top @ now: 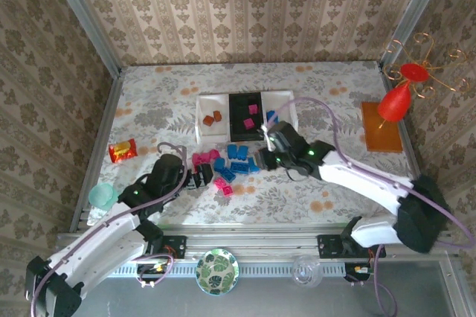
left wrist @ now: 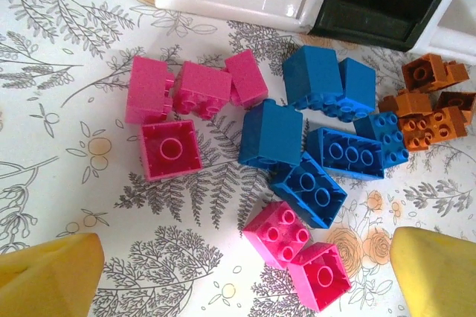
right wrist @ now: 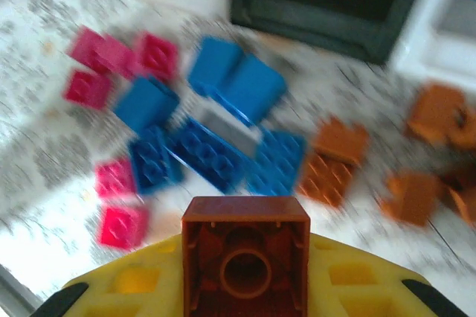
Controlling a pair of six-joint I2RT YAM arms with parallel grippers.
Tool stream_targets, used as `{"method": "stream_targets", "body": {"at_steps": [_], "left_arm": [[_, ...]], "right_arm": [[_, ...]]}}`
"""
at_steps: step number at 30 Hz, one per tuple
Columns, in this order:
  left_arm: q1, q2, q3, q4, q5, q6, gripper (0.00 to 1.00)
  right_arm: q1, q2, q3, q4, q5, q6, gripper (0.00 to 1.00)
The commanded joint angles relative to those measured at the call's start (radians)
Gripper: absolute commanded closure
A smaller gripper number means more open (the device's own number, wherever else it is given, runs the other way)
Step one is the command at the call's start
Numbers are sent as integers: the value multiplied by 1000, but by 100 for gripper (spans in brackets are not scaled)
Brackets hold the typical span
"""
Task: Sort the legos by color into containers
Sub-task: Place the lego in the container, then pick up the lego from the middle-left of the table.
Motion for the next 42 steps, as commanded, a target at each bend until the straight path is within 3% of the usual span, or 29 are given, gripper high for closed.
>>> {"method": "stream_targets", "body": {"at_steps": [1, 6, 12, 17, 19, 22, 24, 29, 35, 39, 42], "left_arm": [[9, -38, -6, -61, -36, -26, 0], [12, -82, -11, -118, -31, -26, 0], [15, -93, -12, -122, -5, -30, 0], [17, -72, -9, -118, 2, -24, 0], [17, -55, -8, -114, 6, -20, 0], [17, -25, -9, -81, 26, -5, 0], [17, -4, -9, -55, 42, 7, 6], [-10, 85, 7, -21, 61, 32, 30], [-159, 262, 17, 109, 22, 32, 31], [-232, 406, 82, 132, -14, 69, 22], [-279, 481, 127, 126, -43, 79, 23]], "right_arm": [[22, 183, 162, 80, -42, 8, 71], [20, 488, 493, 37, -13, 10, 71], [-5, 835, 946, -161, 100, 32, 70], [-33, 963, 1131, -242, 107, 62, 66], [-35, 979, 1170, -254, 99, 55, 59], [-36, 974, 1200, -267, 95, 41, 37], [-35, 942, 1177, -259, 102, 35, 29], [-32, 768, 940, -122, 104, 38, 25], [-34, 531, 556, 71, 106, 82, 24], [-38, 409, 350, 147, 119, 102, 24], [-41, 328, 223, 173, 140, 115, 24]]}}
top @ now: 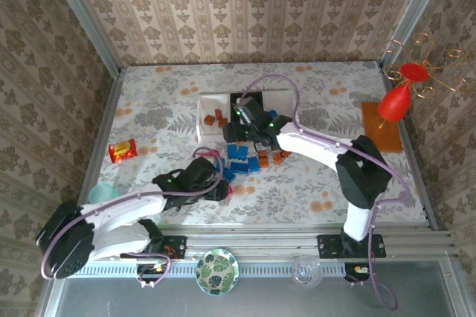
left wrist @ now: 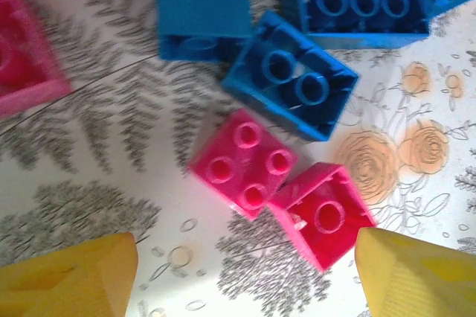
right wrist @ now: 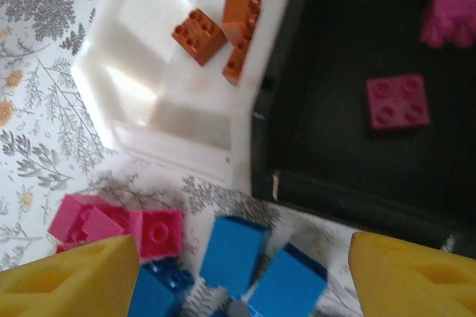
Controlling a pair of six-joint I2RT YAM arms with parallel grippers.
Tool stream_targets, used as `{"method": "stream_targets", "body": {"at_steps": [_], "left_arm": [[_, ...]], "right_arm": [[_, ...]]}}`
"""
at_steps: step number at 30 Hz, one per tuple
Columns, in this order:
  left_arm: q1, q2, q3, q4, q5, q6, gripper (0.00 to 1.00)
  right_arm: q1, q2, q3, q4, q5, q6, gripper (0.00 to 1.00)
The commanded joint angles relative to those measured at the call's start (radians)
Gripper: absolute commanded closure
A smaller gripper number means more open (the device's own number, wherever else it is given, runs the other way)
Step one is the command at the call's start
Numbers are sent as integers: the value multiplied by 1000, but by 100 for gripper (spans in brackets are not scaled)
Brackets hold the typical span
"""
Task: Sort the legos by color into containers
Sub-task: Pick up the lego from the middle-left of the table.
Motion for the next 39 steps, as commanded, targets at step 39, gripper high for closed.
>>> {"method": "stream_targets", "body": {"at_steps": [39], "left_arm": [[-188, 269, 154, 96, 4, 9, 40]], "right_arm": [[-96, -377, -433, 91, 112, 70, 21]]}}
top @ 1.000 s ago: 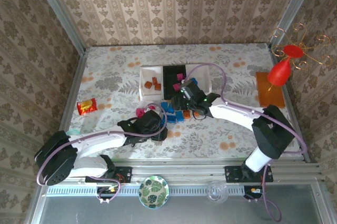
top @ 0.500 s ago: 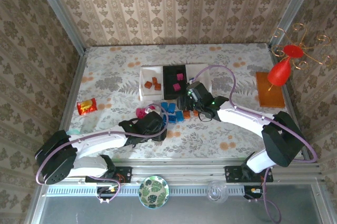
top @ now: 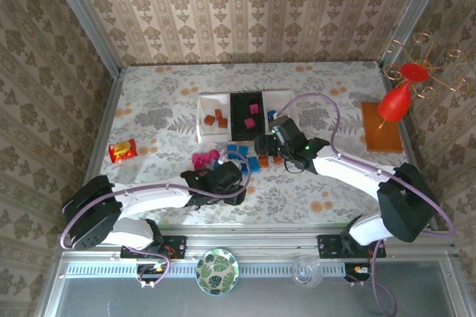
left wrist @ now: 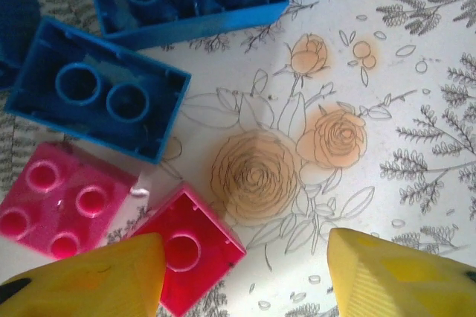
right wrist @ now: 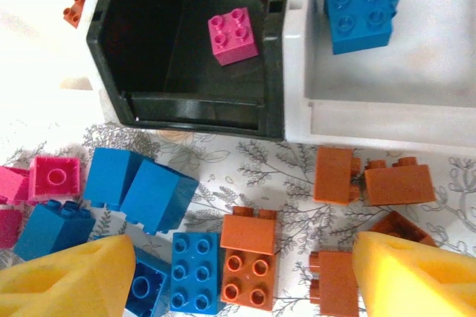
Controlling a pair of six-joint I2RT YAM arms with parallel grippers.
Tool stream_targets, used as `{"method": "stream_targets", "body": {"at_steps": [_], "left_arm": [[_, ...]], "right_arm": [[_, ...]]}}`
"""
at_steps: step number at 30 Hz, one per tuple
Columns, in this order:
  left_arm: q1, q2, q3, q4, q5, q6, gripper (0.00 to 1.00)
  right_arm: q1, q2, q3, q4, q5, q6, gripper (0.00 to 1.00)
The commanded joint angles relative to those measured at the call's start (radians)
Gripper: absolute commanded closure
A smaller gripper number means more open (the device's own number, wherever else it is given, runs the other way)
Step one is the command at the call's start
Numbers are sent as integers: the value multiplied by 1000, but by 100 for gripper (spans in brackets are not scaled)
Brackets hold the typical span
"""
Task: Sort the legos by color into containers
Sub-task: Pick up the lego from the middle-left of the table.
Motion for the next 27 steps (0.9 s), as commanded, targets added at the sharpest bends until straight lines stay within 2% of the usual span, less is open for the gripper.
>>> {"method": "stream_targets", "body": {"at_steps": [1, 8, 14, 19, 21, 27], "left_arm": [[-6, 50, 17, 60, 66, 25, 40], [-23, 154, 72, 131, 178, 47, 43], [-53, 98, 126, 59, 113, 62, 40], [-62, 37, 140, -59, 2, 77, 29], [-62, 52, 147, -104, -29, 80, 26], [-61, 181, 160, -61, 4, 102, 25]], "right_arm": [[-20, -70, -34, 4, 39, 18, 21], [-58, -134, -70, -6, 34, 18, 21], [-73, -143, -88, -2, 26, 21, 21], [-80, -145, -97, 5, 20, 23, 20], [-82, -145, -100, 9, 16, 25, 20], [-84, -168, -112, -6, 20, 24, 20]]}}
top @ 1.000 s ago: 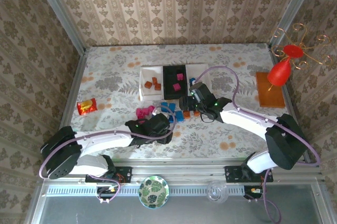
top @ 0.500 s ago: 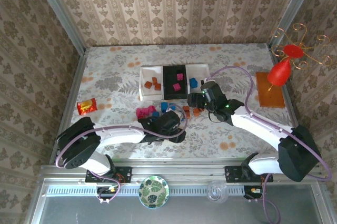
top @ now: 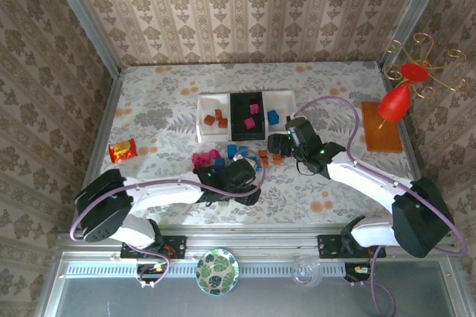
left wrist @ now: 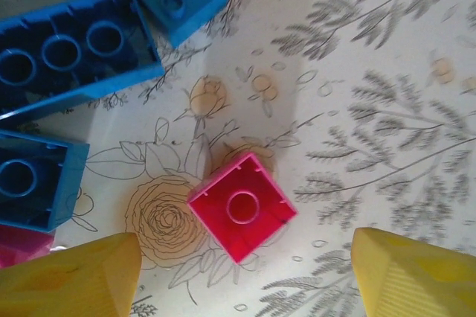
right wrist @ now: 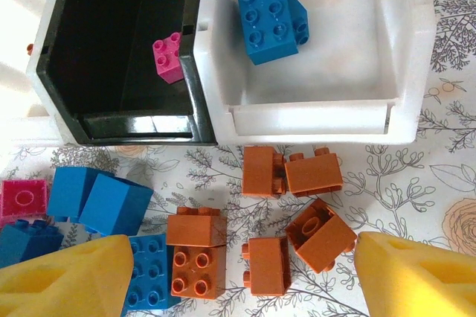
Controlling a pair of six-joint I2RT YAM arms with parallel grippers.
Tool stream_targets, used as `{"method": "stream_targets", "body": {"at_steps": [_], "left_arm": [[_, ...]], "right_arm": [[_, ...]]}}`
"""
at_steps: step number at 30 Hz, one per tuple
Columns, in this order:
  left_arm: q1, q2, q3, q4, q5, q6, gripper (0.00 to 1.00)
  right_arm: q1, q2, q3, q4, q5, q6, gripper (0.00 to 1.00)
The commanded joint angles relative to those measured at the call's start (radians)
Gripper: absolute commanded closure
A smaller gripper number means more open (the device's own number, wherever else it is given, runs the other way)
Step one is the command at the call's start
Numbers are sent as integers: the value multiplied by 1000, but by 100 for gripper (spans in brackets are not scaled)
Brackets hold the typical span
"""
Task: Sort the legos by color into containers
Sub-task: Pick up the lego from the middle-left of the table.
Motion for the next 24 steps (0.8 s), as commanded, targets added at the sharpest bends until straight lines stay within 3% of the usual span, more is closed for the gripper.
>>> {"method": "stream_targets", "body": {"at_steps": [1, 13, 24], "left_arm": [[-7, 80, 25, -5, 6, 32, 25], [-7, 238, 156, 11, 14, 97, 38], [-39, 252, 156, -42, -82, 96, 65]], "right_arm": [[-9, -47, -17, -8, 11, 8, 20], [-41, -128, -25, -64, 18, -5, 20], [-48, -119, -23, -63, 15, 0, 19]]}}
